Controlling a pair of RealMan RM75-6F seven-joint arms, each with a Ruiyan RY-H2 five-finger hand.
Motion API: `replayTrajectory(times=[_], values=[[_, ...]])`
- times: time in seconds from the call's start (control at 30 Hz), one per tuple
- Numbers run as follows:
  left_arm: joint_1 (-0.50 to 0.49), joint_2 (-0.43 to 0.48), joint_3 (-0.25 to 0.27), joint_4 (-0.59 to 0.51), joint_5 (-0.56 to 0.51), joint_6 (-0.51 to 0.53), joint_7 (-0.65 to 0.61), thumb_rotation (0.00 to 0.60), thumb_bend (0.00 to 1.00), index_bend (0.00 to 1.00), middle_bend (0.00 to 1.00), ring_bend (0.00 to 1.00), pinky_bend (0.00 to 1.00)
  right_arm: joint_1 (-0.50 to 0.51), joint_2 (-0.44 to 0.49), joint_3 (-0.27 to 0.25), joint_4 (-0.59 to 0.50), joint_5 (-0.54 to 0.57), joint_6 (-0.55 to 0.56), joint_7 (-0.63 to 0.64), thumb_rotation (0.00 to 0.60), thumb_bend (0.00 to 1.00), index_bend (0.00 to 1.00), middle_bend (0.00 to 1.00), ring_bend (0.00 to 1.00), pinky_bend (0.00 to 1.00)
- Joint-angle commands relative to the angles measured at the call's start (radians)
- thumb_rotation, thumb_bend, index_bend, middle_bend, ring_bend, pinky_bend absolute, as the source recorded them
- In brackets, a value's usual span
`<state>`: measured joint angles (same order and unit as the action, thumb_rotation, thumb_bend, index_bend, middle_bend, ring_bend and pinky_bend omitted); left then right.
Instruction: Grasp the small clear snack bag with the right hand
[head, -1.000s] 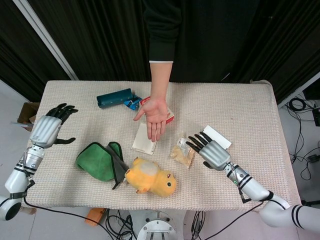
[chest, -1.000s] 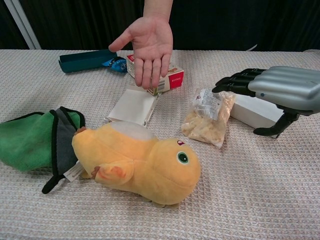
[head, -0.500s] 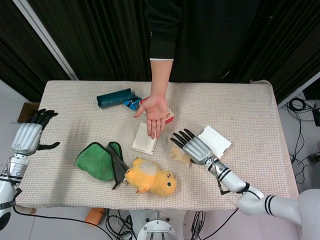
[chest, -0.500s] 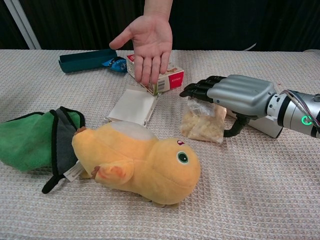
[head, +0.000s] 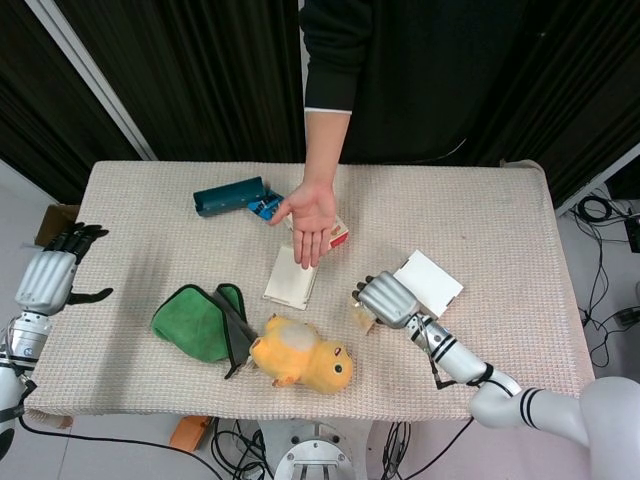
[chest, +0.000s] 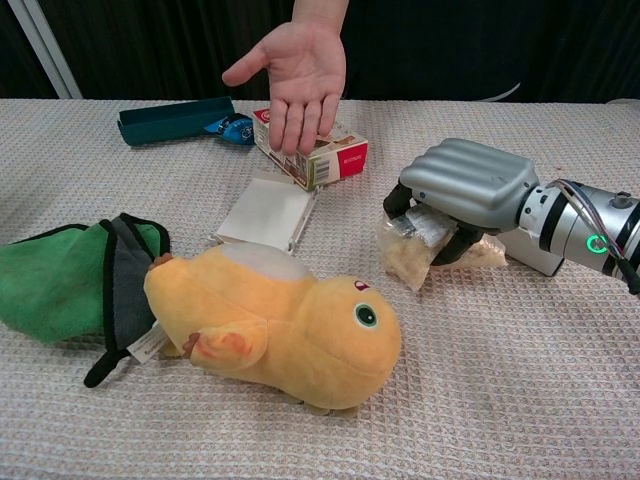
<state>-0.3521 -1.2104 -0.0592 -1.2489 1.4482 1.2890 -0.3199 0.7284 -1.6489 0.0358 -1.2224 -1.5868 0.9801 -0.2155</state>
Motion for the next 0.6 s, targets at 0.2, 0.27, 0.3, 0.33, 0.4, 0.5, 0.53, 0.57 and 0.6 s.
replayTrajectory(times=[0.2, 0.27, 0.3, 0.33, 0.4, 0.5, 0.53, 0.57, 0.6], values=[[0.005, -0.001, -0.008, 0.000, 0.004, 0.006, -0.003, 0.600, 0.04, 0.16, 0.14, 0.08, 0.21, -0.028, 0.060, 0.006, -0.065, -0.052, 0.127, 0.008, 0.600, 0.31, 0.96, 0.73, 0.67, 0.89], [0.007, 0.003, -0.011, -0.004, 0.004, 0.012, -0.002, 0.600, 0.04, 0.16, 0.14, 0.08, 0.21, -0.036, 0.101, 0.018, -0.111, -0.075, 0.182, 0.016, 0.600, 0.31, 0.96, 0.73, 0.67, 0.89], [0.010, 0.006, -0.013, -0.007, 0.003, 0.016, -0.002, 0.600, 0.04, 0.16, 0.14, 0.08, 0.21, -0.042, 0.128, 0.029, -0.145, -0.091, 0.222, 0.021, 0.600, 0.31, 0.96, 0.73, 0.67, 0.89], [0.012, 0.009, -0.015, -0.009, 0.002, 0.019, -0.002, 0.600, 0.04, 0.16, 0.14, 0.08, 0.21, -0.045, 0.148, 0.040, -0.172, -0.102, 0.252, 0.028, 0.600, 0.31, 0.96, 0.73, 0.67, 0.89], [0.017, 0.013, -0.016, -0.012, 0.001, 0.023, -0.003, 0.600, 0.04, 0.16, 0.14, 0.08, 0.21, -0.047, 0.181, 0.070, -0.217, -0.119, 0.304, 0.036, 0.600, 0.31, 0.96, 0.73, 0.67, 0.89], [0.026, 0.017, -0.014, -0.015, 0.002, 0.030, 0.005, 0.600, 0.04, 0.16, 0.14, 0.08, 0.21, -0.030, 0.195, 0.134, -0.254, -0.115, 0.346, 0.032, 0.600, 0.31, 0.96, 0.73, 0.67, 0.89], [0.029, 0.019, -0.012, -0.018, 0.004, 0.032, 0.010, 0.600, 0.04, 0.16, 0.14, 0.08, 0.21, -0.016, 0.188, 0.158, -0.258, -0.097, 0.335, 0.022, 0.600, 0.30, 0.95, 0.73, 0.67, 0.89], [0.032, 0.020, -0.010, -0.020, 0.006, 0.034, 0.014, 0.600, 0.04, 0.16, 0.14, 0.08, 0.21, -0.004, 0.180, 0.175, -0.258, -0.075, 0.316, 0.009, 0.600, 0.29, 0.94, 0.73, 0.67, 0.89], [0.034, 0.021, -0.009, -0.022, 0.008, 0.036, 0.017, 0.600, 0.04, 0.16, 0.14, 0.08, 0.21, 0.010, 0.168, 0.193, -0.256, -0.050, 0.293, -0.012, 0.600, 0.29, 0.93, 0.73, 0.67, 0.89]])
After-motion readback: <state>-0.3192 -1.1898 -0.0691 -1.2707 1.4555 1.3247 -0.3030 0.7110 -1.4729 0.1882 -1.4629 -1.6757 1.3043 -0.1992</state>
